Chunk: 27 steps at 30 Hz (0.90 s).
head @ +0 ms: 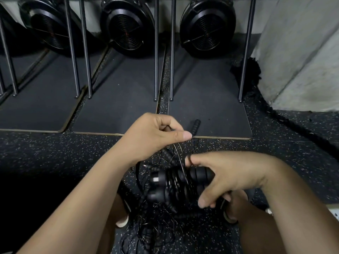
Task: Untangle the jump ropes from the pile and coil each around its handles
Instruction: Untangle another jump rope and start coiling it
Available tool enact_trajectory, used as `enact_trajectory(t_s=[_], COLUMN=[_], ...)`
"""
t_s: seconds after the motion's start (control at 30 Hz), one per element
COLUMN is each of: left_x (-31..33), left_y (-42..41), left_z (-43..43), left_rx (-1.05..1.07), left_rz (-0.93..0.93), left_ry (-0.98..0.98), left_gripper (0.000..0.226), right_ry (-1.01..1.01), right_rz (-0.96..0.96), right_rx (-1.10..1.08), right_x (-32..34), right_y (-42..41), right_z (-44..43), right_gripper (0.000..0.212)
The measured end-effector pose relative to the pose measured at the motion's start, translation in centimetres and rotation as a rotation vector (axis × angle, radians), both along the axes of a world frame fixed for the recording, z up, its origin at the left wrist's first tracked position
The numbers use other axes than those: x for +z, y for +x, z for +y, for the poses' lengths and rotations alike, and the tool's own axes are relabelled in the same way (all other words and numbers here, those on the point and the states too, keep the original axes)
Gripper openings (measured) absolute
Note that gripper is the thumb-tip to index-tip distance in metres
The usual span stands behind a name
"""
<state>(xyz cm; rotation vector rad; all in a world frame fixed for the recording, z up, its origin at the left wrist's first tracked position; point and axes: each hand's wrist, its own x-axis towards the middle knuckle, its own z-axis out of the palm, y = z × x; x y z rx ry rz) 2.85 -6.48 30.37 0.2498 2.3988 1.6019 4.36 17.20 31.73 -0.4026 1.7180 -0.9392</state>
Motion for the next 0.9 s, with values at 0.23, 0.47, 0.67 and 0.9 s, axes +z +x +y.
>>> enact_trajectory(t_s=[0.23,0.47,0.67,0.9], left_x=[-0.1,-0.5,-0.8,-0.3], left_y=[0.7,0.5,0.5,0.3], left_z=[0.1,1.3,0.8,0.0], left_rx=[0.018,-0.043,-0.111,-0.089], left_rz=[-0.247,-0.156,-0.106,-0.089], left_ry=[-0.126,-0.132,-0.202,-0.05], left_gripper=[0.028,0.049,0.026,0.029], right_ry=[-0.68,-0.353,0.028,0.177], right_rz=[-0.065,0.189,0.259,0.167], right_rx=[-0.277,-0.888,-0.668,-0.094], right_x=[1.2,-0.9,-2.5,-2.1], right_y=[-0.3,-2.4,-2.1,-0.7], right_z=[0.8,0.6,0.8,-0.1], right_gripper=[0.056,0.062,0.048,0.06])
